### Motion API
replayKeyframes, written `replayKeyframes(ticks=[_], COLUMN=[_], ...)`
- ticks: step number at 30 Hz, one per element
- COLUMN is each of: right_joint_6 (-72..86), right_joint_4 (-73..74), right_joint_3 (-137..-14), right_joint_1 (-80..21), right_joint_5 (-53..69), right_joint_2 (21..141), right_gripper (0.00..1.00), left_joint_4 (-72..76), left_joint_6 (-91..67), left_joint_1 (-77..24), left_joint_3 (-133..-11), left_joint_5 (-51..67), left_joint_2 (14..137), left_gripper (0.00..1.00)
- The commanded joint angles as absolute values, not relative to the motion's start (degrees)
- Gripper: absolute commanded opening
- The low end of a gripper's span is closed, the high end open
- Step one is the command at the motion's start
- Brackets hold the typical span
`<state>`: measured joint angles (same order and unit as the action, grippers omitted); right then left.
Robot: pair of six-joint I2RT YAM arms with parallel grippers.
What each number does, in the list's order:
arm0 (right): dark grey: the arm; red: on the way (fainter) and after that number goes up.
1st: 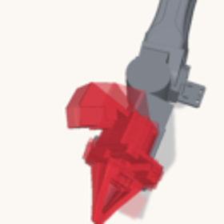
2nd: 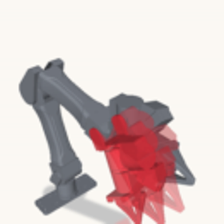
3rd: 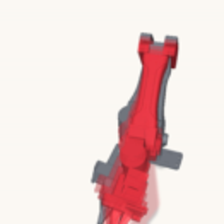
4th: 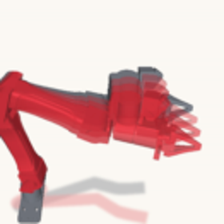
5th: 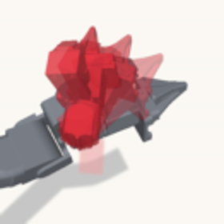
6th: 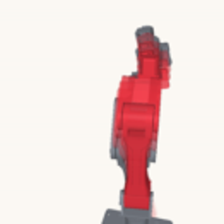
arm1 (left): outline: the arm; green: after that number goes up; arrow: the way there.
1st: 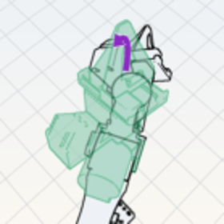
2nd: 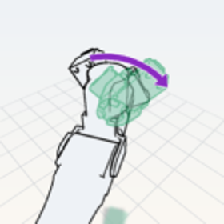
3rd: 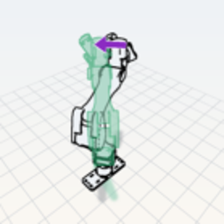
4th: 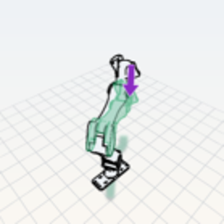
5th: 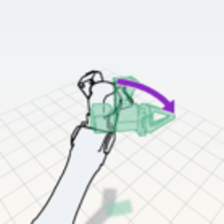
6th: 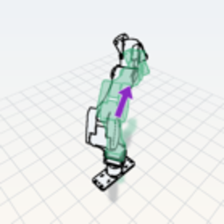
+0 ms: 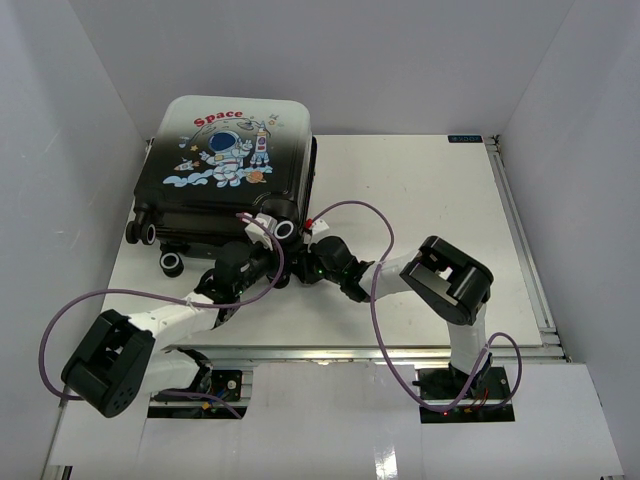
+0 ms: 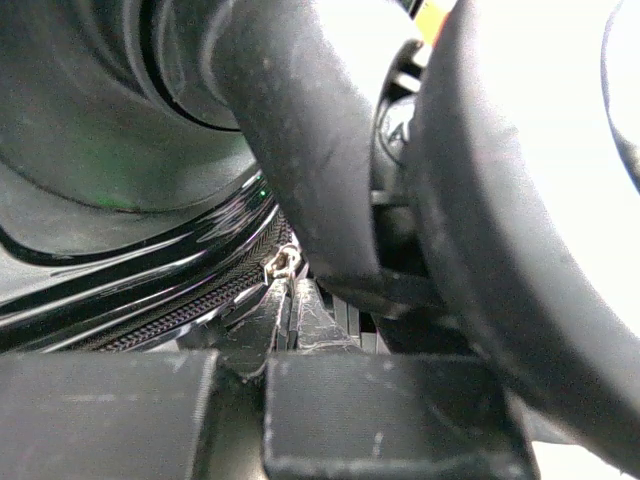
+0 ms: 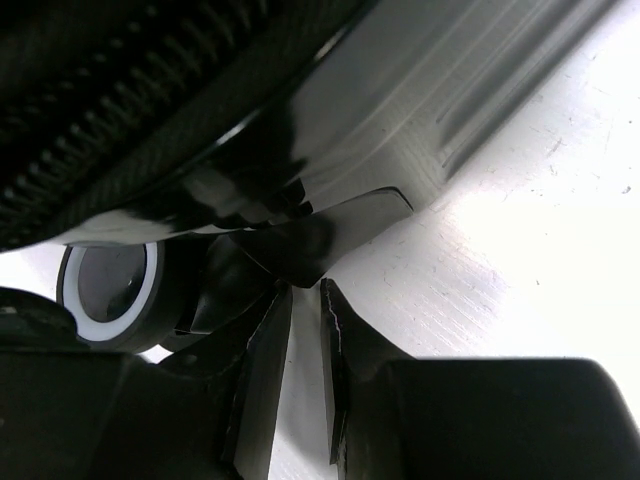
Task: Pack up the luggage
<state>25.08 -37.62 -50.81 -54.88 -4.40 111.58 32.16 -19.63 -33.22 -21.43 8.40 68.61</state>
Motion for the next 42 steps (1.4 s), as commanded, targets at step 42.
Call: replayKeyframes(ticks=[42], right_joint_6=[27.25], right_joint_4=[-10.98], right_joint_3=[-100.63], right_joint_1=[-31.84], right_joint_5=[2.1], right_joint_2=[126.59], right_gripper=[0.49], left_joint_4=[30.61], left_joint_6=[-20.82], left_joint_1=[-37.0], left_joint_3=[-22.85], left_joint_5=[-8.62], left_joint_2=[59.95], left_gripper=[0.0])
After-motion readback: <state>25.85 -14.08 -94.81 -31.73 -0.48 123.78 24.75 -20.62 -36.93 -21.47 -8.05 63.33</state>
